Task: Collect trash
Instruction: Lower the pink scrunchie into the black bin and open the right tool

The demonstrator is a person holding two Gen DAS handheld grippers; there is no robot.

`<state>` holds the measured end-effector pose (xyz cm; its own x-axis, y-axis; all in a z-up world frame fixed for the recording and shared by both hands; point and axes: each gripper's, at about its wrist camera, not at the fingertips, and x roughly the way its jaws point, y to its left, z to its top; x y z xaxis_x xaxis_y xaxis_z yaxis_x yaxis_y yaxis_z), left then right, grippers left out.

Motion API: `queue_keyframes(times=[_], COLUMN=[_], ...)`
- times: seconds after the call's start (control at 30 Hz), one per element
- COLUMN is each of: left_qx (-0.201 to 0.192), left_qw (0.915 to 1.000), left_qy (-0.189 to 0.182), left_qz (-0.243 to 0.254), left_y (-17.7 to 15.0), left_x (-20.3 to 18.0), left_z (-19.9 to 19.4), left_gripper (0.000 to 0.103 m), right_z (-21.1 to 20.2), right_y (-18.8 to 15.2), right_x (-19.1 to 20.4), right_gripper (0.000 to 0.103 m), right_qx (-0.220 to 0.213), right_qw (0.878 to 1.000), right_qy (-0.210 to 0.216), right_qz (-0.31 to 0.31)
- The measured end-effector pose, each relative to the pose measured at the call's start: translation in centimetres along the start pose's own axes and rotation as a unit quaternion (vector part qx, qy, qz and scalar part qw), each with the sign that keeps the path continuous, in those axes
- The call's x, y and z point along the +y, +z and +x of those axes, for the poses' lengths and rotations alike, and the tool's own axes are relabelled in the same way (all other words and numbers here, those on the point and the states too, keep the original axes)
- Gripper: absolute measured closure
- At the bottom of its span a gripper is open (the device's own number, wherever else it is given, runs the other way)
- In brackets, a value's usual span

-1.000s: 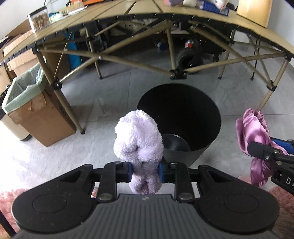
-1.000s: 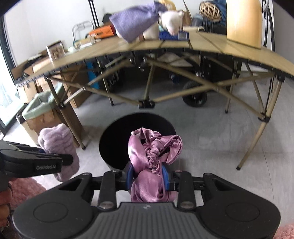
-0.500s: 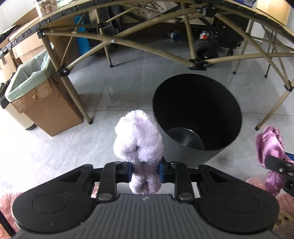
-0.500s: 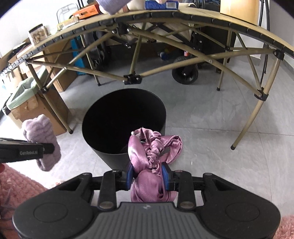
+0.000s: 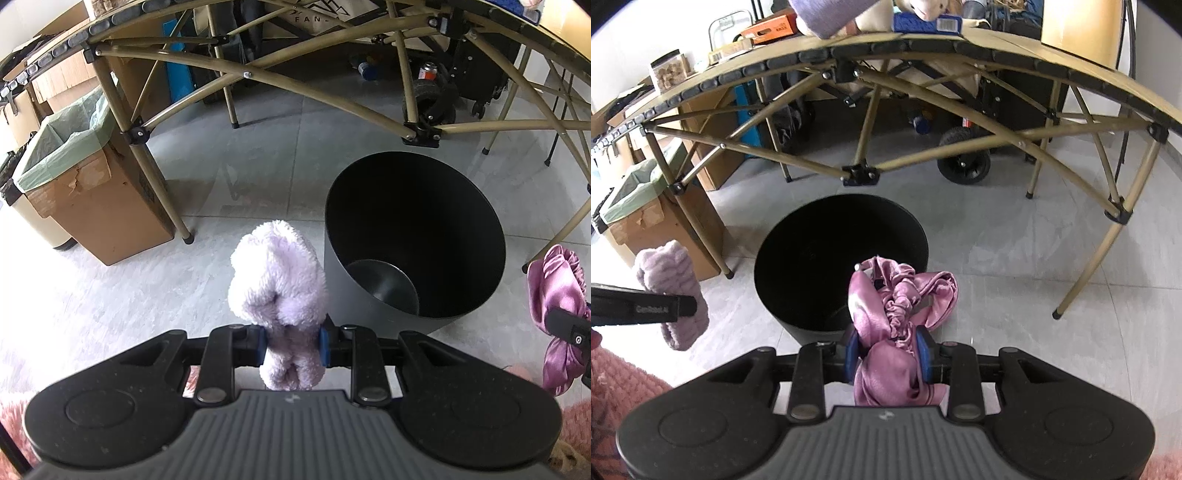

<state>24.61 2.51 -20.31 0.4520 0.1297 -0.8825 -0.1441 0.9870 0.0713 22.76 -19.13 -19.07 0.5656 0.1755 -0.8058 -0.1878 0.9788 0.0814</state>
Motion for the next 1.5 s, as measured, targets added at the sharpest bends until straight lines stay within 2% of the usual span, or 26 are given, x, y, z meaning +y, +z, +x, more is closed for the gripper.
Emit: queue_keyframes(times=[0.7,1.13,1.5], left_qx=[-0.008,-0.005,0.0], left_qw=[0.9993,0.9979,0.9967], left_qy=[0.02,0.038,0.052], left_qz=[-0.032,-0.052,-0.061], left_y=[3.2,4.5,5.4], left_x=[1.6,2.6,3.0], left_z=[1.4,2.5,3.4], left_gripper=[0.077,0.077,0.077], right_z=[5.9,11.7,15.1], right_y=[5.4,7.2,6.8], right_x=[3.6,4.7,4.8], right_gripper=[0.072,0.072,0.071], right_qx=[0.004,0.045,0.09], right_qw=[0.999,0.998,0.995], right_qy=[0.023,0.029,0.026], right_qz=[-0.025,-0.023,-0.024])
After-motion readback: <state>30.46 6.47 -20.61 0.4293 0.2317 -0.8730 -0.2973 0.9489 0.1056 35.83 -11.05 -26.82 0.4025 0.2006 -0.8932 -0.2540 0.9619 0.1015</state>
